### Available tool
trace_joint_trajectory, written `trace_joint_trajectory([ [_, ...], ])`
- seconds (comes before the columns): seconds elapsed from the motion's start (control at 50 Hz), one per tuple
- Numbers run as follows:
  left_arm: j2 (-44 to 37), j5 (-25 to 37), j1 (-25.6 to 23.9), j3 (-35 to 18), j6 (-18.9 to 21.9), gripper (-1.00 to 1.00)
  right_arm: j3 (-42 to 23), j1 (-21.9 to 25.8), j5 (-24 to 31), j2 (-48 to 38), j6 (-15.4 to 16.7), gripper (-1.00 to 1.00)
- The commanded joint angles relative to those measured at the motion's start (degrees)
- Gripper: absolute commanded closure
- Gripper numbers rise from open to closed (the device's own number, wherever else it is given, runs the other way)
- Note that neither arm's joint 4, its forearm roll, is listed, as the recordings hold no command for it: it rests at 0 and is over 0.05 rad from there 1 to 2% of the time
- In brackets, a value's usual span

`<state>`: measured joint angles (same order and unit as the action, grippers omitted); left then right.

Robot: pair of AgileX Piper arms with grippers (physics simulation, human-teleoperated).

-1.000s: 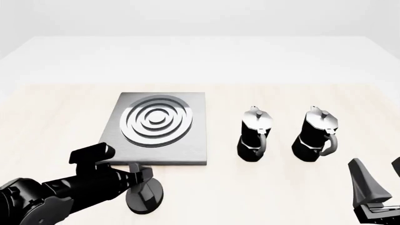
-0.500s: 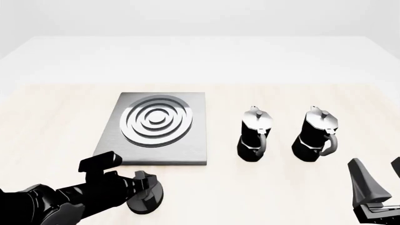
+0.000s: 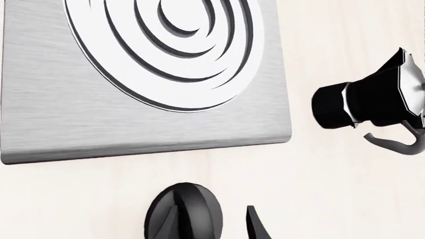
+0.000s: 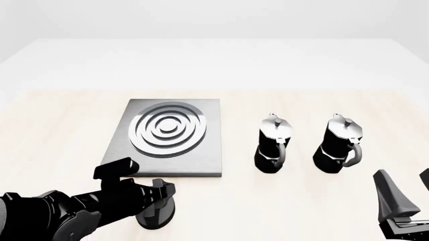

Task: Turn off the stove.

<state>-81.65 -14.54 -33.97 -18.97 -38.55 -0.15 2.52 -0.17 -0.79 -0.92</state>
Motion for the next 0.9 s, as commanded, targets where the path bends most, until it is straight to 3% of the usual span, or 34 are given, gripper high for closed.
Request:
trace_joint_trajectory([
  [0.02,-0.94,0.43,-0.76,-2.04,0.22,-1.0,0.02,-0.1,-0.43,-0.46,-0.05,-1.0],
  [0.46,-3.78,0.86,-2.39,-5.12,1.08,-1.0,0.01,-0.28,-1.78,-1.78,-0.2,-1.0],
  [0.9,-1.68,9.02,-2.06,-13.96,5.83,-1.0,-0.02,-0.27,-0.98,-0.94,-0.38,-1.0],
])
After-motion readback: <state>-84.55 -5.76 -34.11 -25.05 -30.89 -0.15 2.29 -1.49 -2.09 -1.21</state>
